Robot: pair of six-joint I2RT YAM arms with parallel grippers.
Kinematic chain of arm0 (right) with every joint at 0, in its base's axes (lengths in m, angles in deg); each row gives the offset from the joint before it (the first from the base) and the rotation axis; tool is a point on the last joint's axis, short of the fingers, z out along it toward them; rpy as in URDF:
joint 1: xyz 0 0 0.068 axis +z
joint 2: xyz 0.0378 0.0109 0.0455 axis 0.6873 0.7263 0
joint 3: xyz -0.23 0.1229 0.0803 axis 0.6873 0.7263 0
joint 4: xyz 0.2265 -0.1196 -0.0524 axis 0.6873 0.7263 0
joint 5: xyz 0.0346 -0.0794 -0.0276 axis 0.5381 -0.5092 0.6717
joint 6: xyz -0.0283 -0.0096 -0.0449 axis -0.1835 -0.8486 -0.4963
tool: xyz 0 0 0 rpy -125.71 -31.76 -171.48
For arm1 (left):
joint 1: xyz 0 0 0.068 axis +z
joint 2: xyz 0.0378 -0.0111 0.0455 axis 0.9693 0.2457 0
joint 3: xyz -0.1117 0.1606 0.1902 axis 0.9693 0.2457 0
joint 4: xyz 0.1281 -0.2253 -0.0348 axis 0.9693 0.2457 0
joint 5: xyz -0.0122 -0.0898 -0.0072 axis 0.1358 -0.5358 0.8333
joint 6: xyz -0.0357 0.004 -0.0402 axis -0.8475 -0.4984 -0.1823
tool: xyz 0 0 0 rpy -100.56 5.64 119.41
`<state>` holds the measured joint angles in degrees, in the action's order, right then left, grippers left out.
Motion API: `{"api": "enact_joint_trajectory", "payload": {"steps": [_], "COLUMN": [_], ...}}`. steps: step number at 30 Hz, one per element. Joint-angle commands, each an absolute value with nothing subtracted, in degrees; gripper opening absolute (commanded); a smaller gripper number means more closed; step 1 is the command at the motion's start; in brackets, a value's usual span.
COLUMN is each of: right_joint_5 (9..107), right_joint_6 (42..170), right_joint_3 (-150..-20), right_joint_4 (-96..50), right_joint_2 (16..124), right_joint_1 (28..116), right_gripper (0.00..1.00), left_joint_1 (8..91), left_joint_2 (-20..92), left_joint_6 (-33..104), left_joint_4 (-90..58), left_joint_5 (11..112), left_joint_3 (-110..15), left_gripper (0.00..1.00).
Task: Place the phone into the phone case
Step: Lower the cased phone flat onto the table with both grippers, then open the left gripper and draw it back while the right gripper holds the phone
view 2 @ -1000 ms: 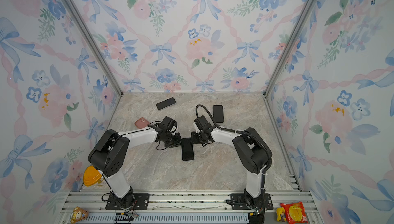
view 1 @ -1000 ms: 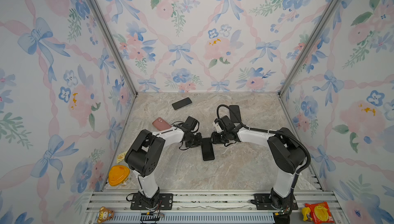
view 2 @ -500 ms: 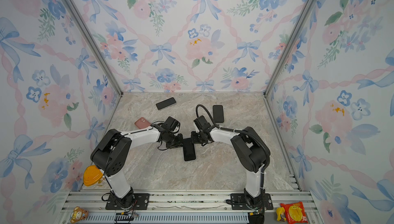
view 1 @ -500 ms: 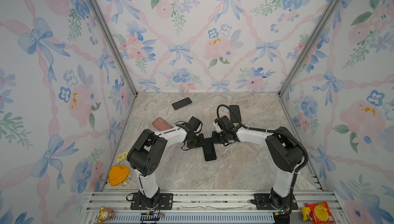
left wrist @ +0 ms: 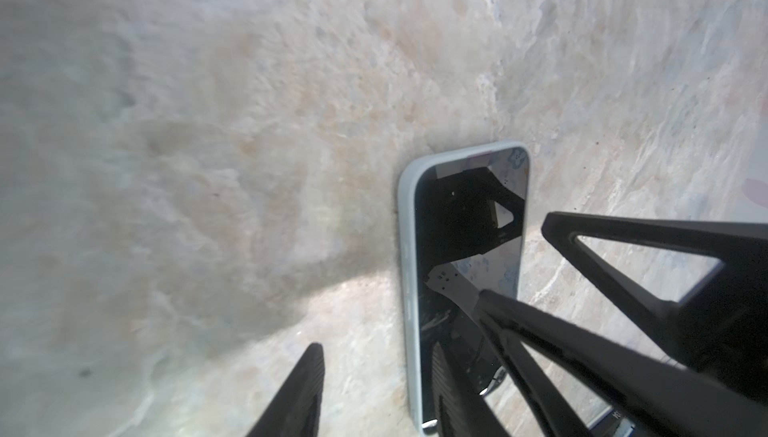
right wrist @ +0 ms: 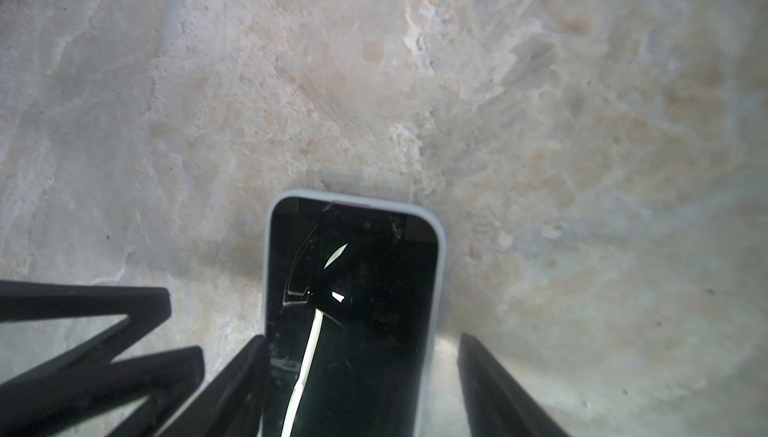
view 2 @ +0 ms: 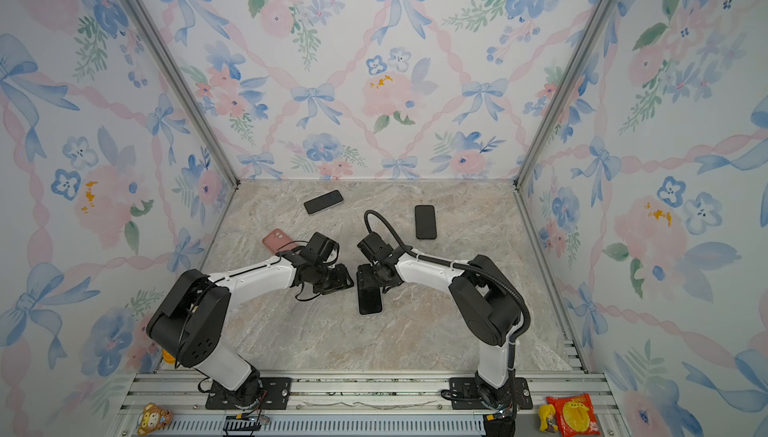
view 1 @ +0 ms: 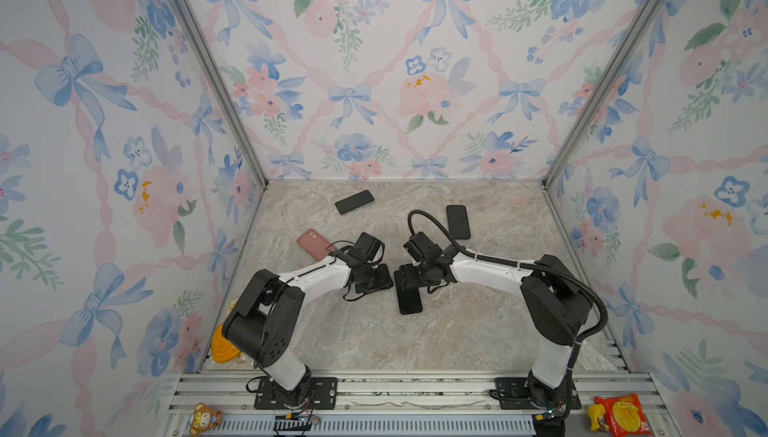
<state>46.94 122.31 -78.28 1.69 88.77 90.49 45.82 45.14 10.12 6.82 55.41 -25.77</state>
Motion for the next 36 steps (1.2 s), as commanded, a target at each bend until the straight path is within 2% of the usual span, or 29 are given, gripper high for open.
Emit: {"api": "enact_joint_trajectory", "payload": {"steps": [1,8,14,23,29,36], "right_joint_5": [40.3,38.2,37.8,36.7,35.4,35.0], "right_joint_6": [126.0,129.2,129.7,130.5,130.5,130.5], "right_joint_3": [-80.0,-80.9,-83.4,-86.7,-89.0,-87.9], "right_joint_4": [8.2,11.3,12.8,16.3,19.2,17.9], "right_joint_2": [87.5,88.8,91.4,96.6,99.6,97.7], "right_joint_1": [92.9,97.4,99.1,100.3,100.6,99.4], "right_gripper": [0.81,0.90,0.93,0.93,0.85,0.73], "left_joint_1": [48.6,50.9,51.2,52.2,52.6,52.9], "left_joint_2": [41.2,37.7,37.1,36.8,36.5,36.4], "left_joint_6": [11.2,11.5,11.8,11.9,11.8,11.9], "left_joint_4": [9.1,9.1,9.2,9.1,9.1,9.1], "left_joint_5": [57.1,56.8,56.7,56.8,56.8,56.7], "left_joint_3": [-22.1,-18.2,-16.2,-15.1,-15.1,-15.6], "left_gripper": [0.53,0.80,0.94,0.98,0.97,0.96]}}
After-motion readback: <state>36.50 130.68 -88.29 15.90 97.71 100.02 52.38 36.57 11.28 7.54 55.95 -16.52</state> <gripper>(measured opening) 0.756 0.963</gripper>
